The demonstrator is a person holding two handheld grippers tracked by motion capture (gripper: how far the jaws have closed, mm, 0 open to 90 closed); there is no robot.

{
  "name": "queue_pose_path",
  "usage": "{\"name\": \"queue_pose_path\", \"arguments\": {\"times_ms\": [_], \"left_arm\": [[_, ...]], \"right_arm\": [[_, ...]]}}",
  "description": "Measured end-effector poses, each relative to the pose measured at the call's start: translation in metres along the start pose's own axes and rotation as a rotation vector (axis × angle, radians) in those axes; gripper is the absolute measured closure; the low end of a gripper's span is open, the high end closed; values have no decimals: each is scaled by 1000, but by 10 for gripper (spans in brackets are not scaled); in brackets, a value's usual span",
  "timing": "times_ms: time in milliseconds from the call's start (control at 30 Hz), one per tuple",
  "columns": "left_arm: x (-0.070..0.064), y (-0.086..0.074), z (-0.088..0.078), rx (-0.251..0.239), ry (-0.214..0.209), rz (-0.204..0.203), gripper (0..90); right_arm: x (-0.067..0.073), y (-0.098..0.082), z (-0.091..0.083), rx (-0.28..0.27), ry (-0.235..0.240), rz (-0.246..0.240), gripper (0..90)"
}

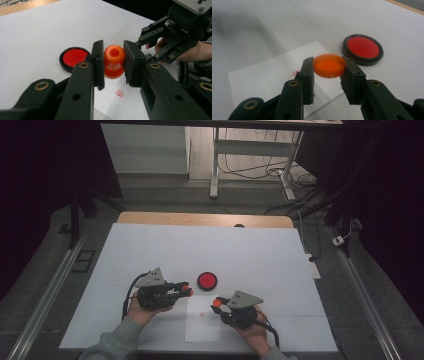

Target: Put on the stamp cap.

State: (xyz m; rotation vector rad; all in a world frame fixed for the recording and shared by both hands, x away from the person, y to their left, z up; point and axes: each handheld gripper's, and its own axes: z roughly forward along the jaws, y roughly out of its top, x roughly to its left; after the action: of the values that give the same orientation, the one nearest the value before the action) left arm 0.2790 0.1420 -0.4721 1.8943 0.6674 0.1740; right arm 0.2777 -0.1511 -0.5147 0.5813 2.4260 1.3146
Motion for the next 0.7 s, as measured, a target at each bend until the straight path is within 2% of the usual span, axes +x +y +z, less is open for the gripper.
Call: {"name": "queue_pose_path", "arguments": {"times_ms": [333, 700], "left_arm": [[-2, 1, 1, 1, -5, 5, 718], [-10, 4, 11, 2, -32, 22, 718]], "right_arm": [[12, 8, 13, 0, 41, -29, 642], [17, 10, 20, 6, 54, -40, 642]]}}
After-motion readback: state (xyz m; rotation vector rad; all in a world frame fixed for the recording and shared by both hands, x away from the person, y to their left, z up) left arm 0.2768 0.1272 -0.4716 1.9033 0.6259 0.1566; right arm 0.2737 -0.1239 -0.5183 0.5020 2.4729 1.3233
